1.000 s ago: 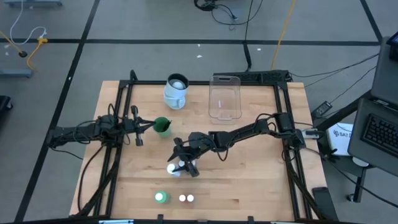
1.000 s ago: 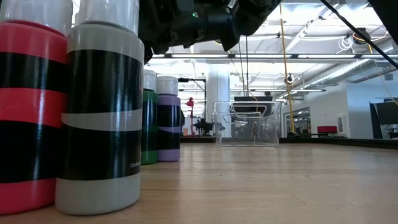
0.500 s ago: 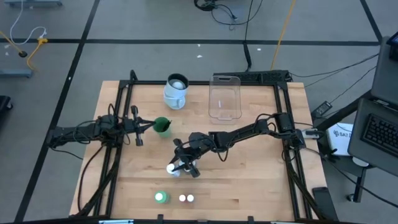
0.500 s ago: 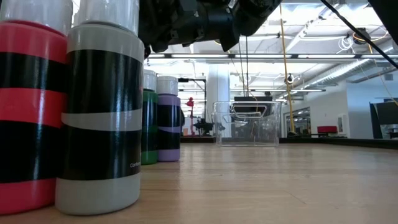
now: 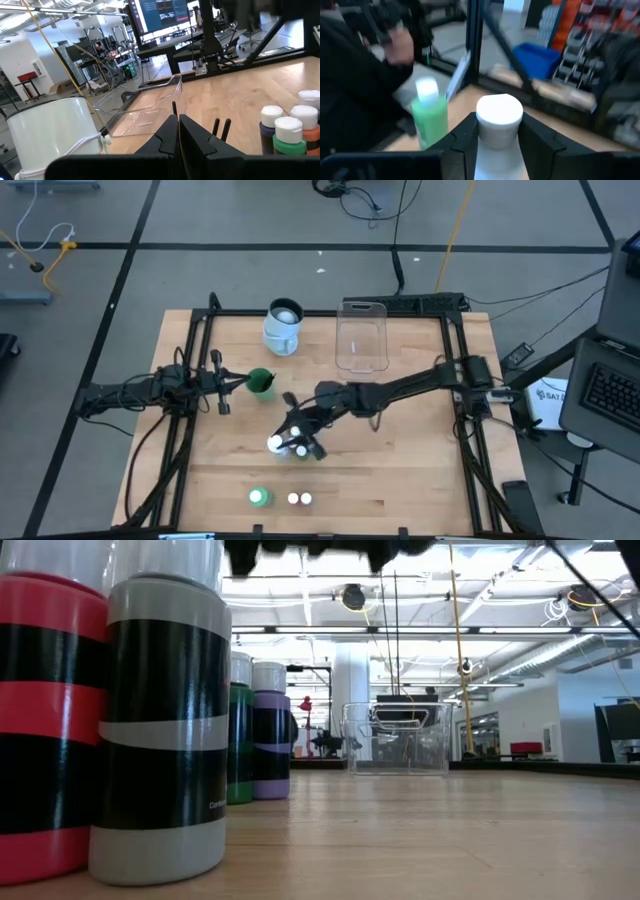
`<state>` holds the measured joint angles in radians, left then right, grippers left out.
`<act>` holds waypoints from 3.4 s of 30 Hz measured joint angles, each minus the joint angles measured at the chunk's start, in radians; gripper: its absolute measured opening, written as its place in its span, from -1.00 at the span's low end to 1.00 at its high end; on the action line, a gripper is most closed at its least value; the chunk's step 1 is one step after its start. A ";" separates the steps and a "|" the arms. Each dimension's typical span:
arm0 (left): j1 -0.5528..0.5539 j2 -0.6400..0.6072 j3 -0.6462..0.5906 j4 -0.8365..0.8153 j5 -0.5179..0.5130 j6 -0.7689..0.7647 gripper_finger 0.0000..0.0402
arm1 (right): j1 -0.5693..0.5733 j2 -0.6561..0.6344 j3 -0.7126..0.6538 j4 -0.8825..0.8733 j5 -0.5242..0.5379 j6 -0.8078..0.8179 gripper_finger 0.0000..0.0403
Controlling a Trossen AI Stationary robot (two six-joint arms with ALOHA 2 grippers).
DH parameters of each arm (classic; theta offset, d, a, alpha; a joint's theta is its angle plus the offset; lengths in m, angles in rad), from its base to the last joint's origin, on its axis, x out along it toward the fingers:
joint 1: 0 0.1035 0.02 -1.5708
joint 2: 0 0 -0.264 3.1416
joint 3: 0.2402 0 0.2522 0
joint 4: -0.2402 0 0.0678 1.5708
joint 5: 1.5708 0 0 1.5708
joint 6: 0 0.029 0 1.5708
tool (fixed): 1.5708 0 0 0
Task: Pick & Place Paint Supplies
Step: Put the white paint bottle into the transparent bin, then put the light green paint bottle into the transparent bin
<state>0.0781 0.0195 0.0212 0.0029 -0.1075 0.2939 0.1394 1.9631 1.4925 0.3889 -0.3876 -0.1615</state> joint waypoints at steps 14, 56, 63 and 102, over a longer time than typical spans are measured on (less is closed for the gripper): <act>0.000 0.000 0.000 -0.003 0.000 -0.004 -0.89 | -0.086 -0.445 0.002 -0.536 0.374 -0.087 -0.46; 0.000 0.000 -0.002 0.007 -0.023 -0.028 -0.89 | -0.832 -0.369 -0.566 0.138 0.256 0.007 -0.44; 0.000 0.000 -0.002 0.007 -0.024 -0.028 -0.89 | -0.841 -0.244 -0.565 0.246 0.261 0.021 -0.44; 0.000 0.000 -0.002 0.001 -0.030 -0.087 -0.89 | -0.574 -1.126 -0.582 -0.454 0.276 -0.079 -0.29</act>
<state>0.0783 0.0193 0.0196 0.0037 -0.1378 0.2066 -0.4342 0.8373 0.9100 -0.0649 -0.1111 -0.2404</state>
